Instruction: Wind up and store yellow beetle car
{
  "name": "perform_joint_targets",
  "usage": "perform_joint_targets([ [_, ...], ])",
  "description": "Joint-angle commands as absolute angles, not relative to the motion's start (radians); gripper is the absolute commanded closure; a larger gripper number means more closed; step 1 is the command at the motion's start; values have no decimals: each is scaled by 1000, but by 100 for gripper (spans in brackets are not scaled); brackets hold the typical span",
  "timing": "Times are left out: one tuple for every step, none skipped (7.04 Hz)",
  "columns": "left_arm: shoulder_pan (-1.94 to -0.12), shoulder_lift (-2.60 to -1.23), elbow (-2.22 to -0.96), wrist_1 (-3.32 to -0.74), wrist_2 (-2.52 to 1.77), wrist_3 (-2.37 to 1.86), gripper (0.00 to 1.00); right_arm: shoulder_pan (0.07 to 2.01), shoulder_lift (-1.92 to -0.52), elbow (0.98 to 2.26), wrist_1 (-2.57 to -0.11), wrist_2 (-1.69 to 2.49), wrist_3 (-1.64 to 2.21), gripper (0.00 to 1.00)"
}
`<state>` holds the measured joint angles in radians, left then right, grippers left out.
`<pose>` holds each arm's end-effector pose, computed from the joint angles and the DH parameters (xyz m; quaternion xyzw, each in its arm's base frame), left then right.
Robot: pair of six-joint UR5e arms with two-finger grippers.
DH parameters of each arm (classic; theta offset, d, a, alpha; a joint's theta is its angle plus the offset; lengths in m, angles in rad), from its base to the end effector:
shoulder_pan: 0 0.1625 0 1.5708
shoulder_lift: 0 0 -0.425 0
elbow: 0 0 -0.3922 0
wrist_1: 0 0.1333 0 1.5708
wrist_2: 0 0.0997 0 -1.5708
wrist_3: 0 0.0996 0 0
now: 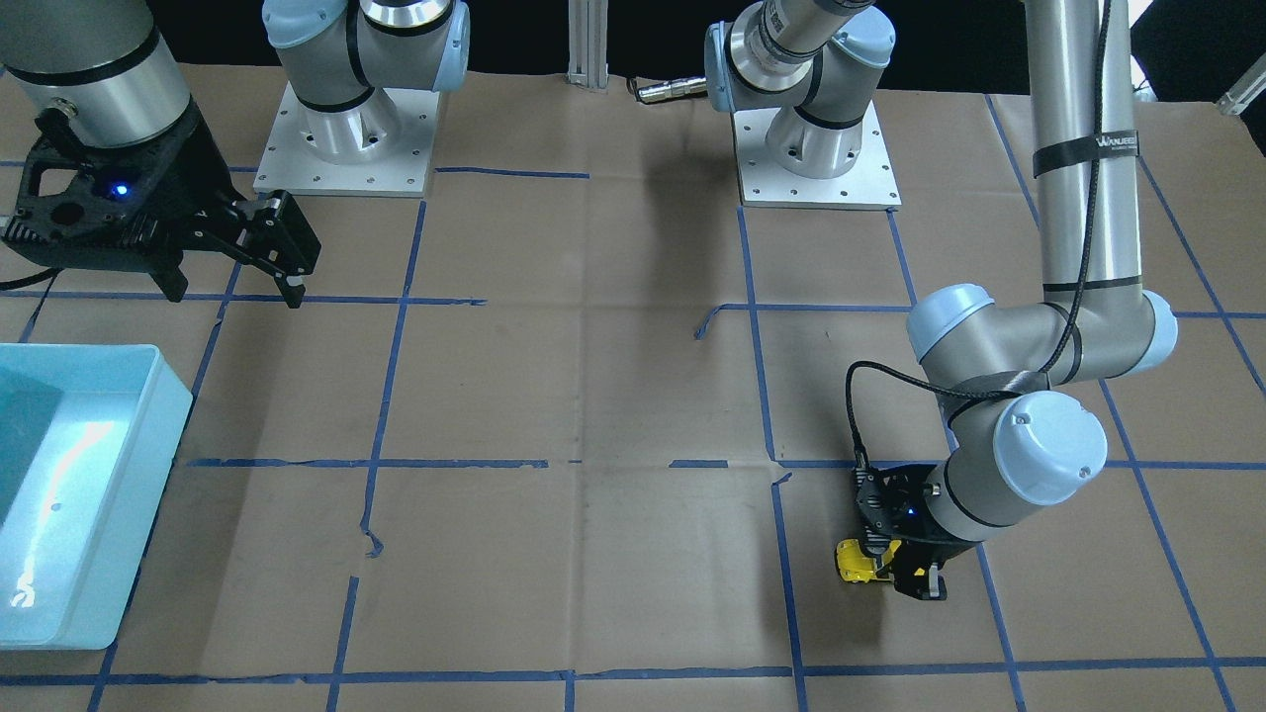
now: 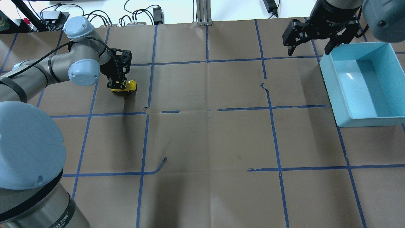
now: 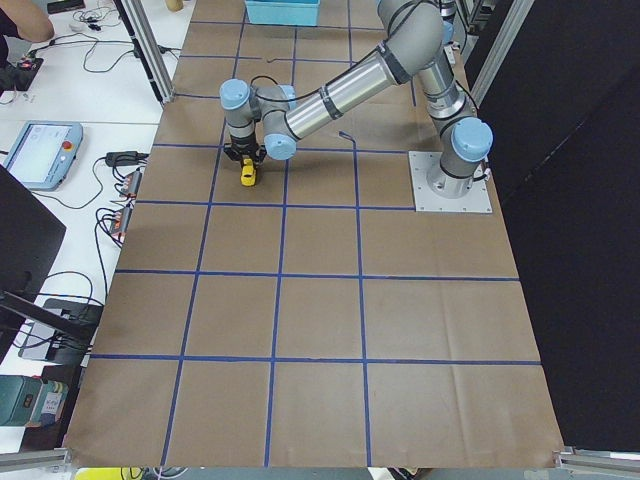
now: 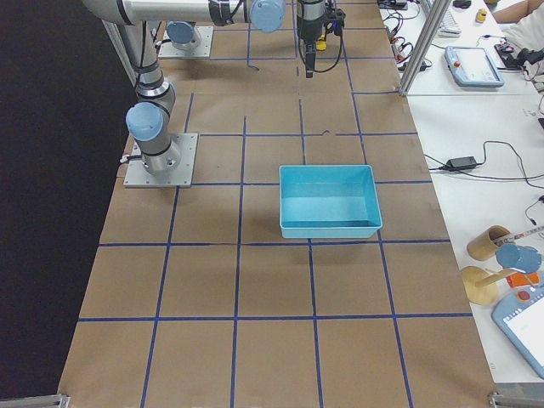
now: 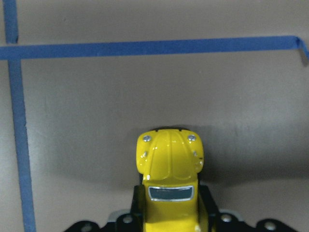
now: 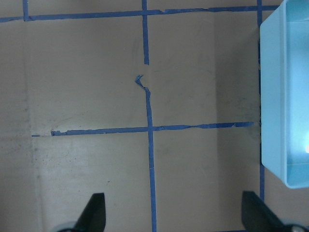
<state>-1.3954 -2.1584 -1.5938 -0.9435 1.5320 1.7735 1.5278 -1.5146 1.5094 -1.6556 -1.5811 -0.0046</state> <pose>-0.0202 -0.6721 0.1935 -0.7166 -0.6971 0.0207 0.0040 0.1096 -0.5295 0.4986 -0.0194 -0.9988 0.0448 0.0062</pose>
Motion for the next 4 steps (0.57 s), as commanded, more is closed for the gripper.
perform_joint_targets([
  [-1379,-2158,-1594,-943,1531,1796,96,1528,-1514,1509,-1654,-1582,-5,0],
  [-1378,-2158,-1594,-943,1531,1796,96,1526,-1514,1509,-1654,-1583,-5,0],
  [-1371,-2157,-1594,-943,1531,1796,96,1528,-1514,1509,-1655,-1580,-5,0],
  [-1370,-2158,-1594,-943,1531,1796,94,1528,-1514,1509,-1655,-1580,-5,0],
])
